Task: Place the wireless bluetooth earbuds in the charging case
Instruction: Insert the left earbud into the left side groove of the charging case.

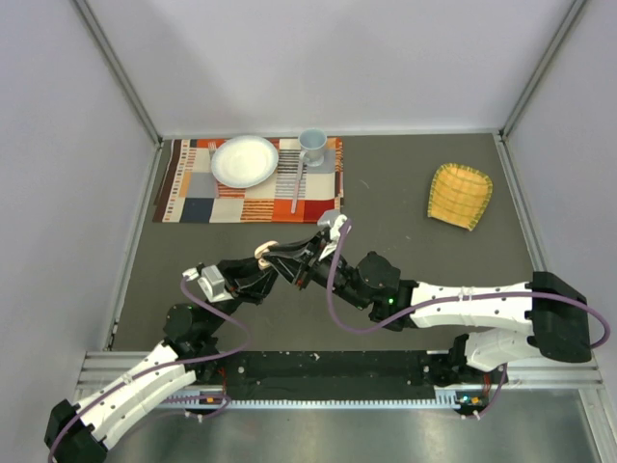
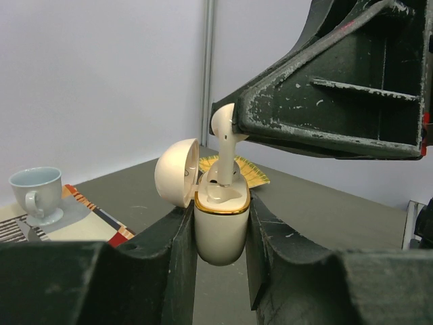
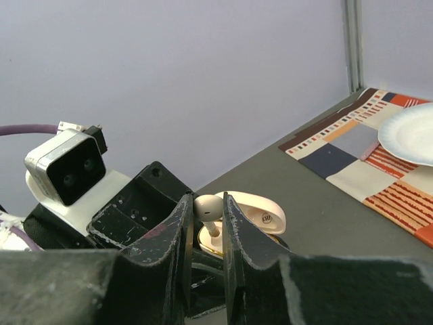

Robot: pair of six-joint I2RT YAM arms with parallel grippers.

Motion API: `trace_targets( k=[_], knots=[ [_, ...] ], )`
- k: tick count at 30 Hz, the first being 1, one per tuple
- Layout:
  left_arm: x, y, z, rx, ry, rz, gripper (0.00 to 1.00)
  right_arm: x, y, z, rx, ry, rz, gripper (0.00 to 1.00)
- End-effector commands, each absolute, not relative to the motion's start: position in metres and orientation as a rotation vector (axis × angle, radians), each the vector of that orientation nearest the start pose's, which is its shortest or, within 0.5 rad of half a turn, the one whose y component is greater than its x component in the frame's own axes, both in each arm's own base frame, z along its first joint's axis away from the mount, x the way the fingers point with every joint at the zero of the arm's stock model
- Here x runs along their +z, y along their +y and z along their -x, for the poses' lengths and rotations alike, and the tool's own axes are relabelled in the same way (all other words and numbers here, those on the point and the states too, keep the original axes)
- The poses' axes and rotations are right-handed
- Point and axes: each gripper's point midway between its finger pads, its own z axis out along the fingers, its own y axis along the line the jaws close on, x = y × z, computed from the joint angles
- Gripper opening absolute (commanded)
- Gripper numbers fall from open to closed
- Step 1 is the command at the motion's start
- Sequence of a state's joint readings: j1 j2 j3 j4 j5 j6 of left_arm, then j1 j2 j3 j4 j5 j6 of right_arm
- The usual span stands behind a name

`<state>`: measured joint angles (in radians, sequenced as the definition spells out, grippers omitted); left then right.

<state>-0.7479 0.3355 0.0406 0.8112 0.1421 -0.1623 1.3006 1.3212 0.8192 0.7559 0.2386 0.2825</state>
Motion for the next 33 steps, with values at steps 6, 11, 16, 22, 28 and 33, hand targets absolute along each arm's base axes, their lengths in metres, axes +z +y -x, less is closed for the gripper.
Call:
trace_targets(
  k=[6, 11, 16, 22, 28, 33],
  knots=[
    [0.237, -0.198, -0.165, -0.897, 1.034, -0.461, 0.0, 0.333, 0.43, -0.147, 1.227, 1.33, 0.436, 0.0],
    [0.237, -0.198, -0.164, -0.899, 1.026, -0.46, 0.0, 0.319, 0.43, -0.148, 1.241, 1.371, 0.408, 0.0],
    [0.239, -0.194, -0.165, -0.891, 1.013, -0.437, 0.0, 0.308, 0.424, -0.151, 1.23, 1.409, 0.373, 0.0],
    [0.239, -0.19, -0.166, -0.884, 0.999, -0.411, 0.0, 0.298, 0.425, -0.151, 1.234, 1.457, 0.364, 0.0],
    [0.238, -0.19, -0.165, -0.886, 1.0, -0.416, 0.0, 0.296, 0.424, -0.154, 1.204, 1.473, 0.361, 0.02],
    [0.239, -0.191, -0.165, -0.885, 1.001, -0.419, 0.0, 0.301, 0.425, -0.156, 1.181, 1.468, 0.372, 0.07]
  ],
)
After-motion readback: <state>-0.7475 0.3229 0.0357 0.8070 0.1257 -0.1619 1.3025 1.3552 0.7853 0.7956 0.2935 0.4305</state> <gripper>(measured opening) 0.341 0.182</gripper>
